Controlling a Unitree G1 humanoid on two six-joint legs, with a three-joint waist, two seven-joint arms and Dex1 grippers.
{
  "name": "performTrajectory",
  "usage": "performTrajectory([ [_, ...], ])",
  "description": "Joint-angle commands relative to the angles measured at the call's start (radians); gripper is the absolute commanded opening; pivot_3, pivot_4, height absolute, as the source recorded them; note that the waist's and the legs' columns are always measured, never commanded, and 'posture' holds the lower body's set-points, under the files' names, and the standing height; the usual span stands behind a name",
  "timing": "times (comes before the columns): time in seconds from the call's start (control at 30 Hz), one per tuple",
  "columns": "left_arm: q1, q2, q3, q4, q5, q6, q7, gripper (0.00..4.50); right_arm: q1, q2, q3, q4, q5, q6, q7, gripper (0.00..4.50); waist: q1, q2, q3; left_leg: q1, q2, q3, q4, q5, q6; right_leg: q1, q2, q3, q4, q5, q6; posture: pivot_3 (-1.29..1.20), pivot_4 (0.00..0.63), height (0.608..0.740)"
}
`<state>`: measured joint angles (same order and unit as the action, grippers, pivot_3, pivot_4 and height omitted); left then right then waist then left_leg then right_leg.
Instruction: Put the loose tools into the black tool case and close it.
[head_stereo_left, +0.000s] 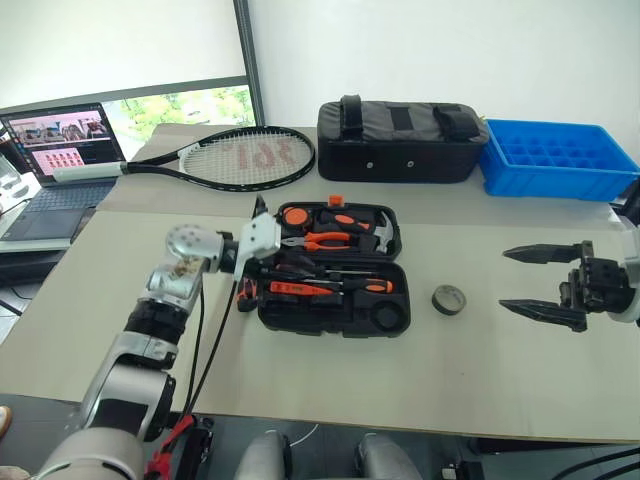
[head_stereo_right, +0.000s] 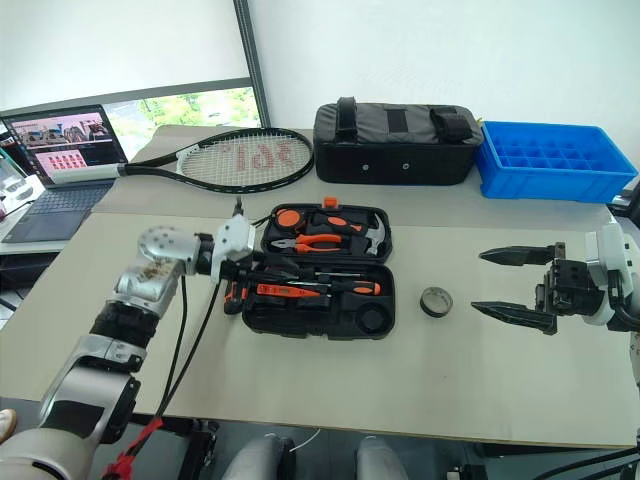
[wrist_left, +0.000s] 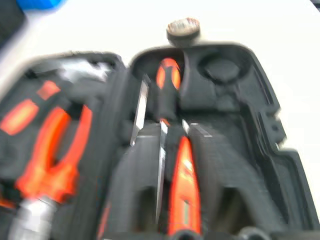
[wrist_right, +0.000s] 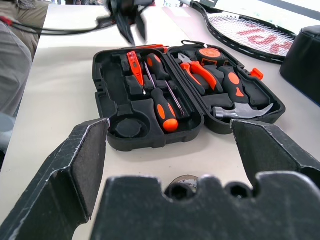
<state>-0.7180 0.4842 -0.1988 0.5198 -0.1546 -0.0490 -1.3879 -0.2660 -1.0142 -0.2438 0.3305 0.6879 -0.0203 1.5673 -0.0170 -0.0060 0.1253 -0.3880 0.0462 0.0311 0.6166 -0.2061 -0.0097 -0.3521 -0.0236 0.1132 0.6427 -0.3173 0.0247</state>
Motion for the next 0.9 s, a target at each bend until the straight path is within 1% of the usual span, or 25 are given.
performTrajectory([
  [0.03,-0.012,-0.014,0.005,0.035,0.016,-0.053,0.023,0.03,-0.010,-0.009,-0.023,-0.011,0.005,-0.008,0.047,4.50,0.002,0.000,0.000,0.000,0.000,0.000,0.000,0.000,0.000,0.000,0.000,0.000,0.000,0.000,0.000,0.00,0.150,0.707],
  [0.17,-0.032,-0.040,-0.009,0.117,0.058,-0.096,0.058,0.03,-0.005,-0.015,-0.028,-0.013,0.006,-0.007,0.047,4.50,0.003,0.000,0.000,0.000,0.000,0.000,0.000,0.000,0.000,0.000,0.000,0.000,0.000,0.000,0.000,0.00,0.150,0.707],
  [0.47,-0.029,-0.050,-0.040,0.192,0.113,-0.129,0.056,0.03,0.012,-0.021,-0.038,-0.026,0.002,-0.010,0.047,4.50,-0.001,0.000,0.000,0.000,0.000,0.000,0.000,0.000,0.000,0.000,0.000,0.001,0.001,0.000,0.000,0.00,0.150,0.707],
  [0.67,-0.035,-0.056,-0.034,0.236,0.110,-0.121,0.057,0.03,0.019,-0.019,-0.040,-0.031,-0.004,-0.014,0.047,4.50,-0.001,0.000,0.000,0.001,0.000,0.000,0.000,0.000,0.000,0.000,0.000,0.001,0.001,0.000,0.000,0.00,0.150,0.707],
  [0.83,-0.040,-0.058,0.031,0.163,0.033,-0.056,0.068,0.03,0.019,-0.018,-0.039,-0.036,-0.003,-0.012,0.047,4.50,-0.002,0.000,0.000,0.001,0.000,0.000,0.001,0.000,0.000,0.000,0.000,0.001,0.002,0.000,0.000,0.00,0.150,0.707],
  [0.9,-0.038,-0.045,0.078,0.079,-0.015,0.007,0.094,0.03,0.019,-0.020,-0.038,-0.036,-0.001,-0.011,0.047,4.50,-0.002,0.000,0.000,0.000,0.000,0.000,0.002,0.000,0.000,0.000,0.000,0.001,0.002,0.000,0.000,0.00,0.150,0.707],
])
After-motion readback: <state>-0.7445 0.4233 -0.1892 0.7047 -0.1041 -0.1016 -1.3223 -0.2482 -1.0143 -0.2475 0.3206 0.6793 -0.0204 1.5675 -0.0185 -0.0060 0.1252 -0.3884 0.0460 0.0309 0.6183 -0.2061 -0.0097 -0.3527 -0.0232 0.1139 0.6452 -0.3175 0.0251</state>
